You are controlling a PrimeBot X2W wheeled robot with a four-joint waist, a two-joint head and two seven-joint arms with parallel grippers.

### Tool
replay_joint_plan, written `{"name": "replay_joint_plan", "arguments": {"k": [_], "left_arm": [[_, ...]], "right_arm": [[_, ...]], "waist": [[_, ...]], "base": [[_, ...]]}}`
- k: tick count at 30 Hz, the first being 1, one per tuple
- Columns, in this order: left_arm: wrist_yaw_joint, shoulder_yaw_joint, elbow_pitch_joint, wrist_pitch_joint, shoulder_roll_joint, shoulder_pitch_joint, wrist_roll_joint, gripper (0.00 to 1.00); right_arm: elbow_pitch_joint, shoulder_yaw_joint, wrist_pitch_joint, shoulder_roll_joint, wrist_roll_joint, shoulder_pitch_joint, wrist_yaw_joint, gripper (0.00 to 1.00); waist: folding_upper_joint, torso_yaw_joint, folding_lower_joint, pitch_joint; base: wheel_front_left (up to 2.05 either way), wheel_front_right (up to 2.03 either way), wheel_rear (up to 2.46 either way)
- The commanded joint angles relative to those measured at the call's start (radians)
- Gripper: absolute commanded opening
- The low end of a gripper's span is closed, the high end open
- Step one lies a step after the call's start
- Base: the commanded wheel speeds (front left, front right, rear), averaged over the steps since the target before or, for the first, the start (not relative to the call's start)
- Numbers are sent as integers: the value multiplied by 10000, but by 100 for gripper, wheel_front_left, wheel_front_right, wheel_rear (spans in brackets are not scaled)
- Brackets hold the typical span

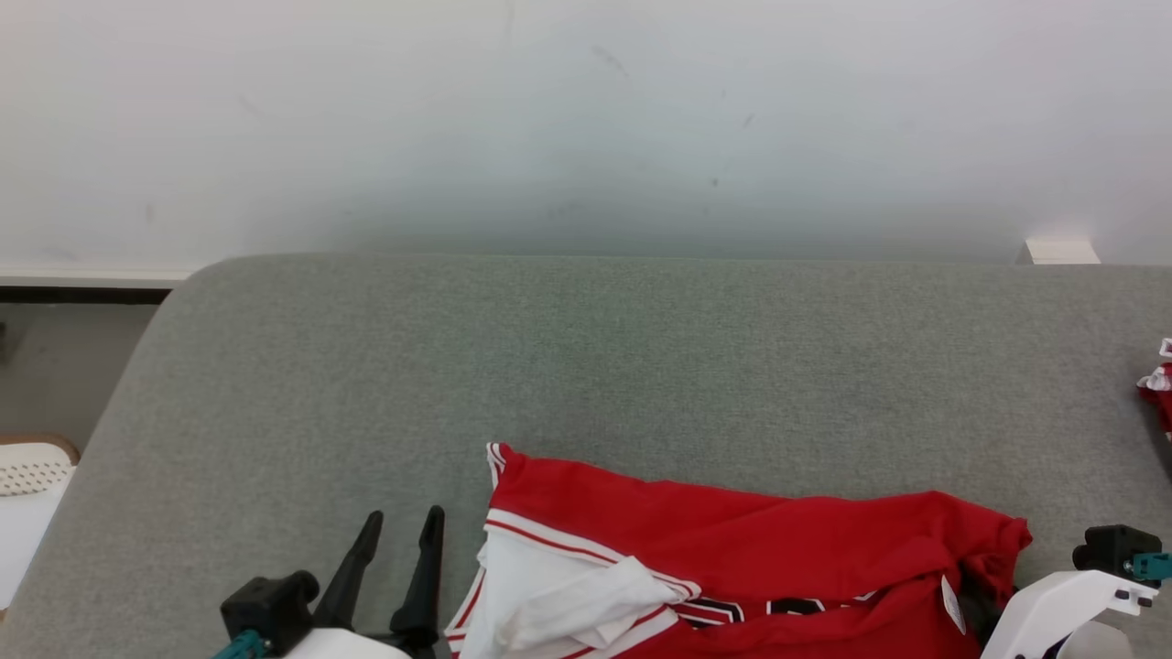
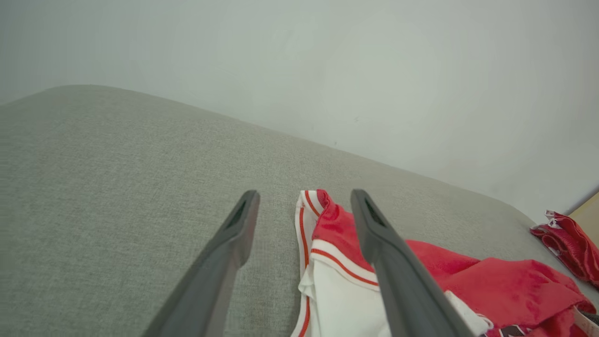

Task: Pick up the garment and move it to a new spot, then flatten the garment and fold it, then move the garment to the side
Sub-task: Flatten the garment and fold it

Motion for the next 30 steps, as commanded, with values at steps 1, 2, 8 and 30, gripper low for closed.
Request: {"name": "replay_joint_plan", "arguments": {"k": [1,2,8,30], "left_arm": [[-61,52,35,5,-17,-89,204,100],[-85,77,71,5,-54,-90,209,100],[-203,203,251,5,-165,-70,273,100],[-477,676,354,5,-607,153,742,100]], "right_arm": [[78,253,272,333,132,390,85,84],[-51,228,174,255,143,401,85,27],[-325,-235,-455,-172,-116,246,48,0],[-3828,-1181,223,293,614,773,37,0]], "waist": [[0,42,0,13],[0,62,0,19],[0,119,0,-8],[0,-146,0,-229]], "base": [[0,0,0],[0,0,0],[0,0,0],[0,0,0]]}}
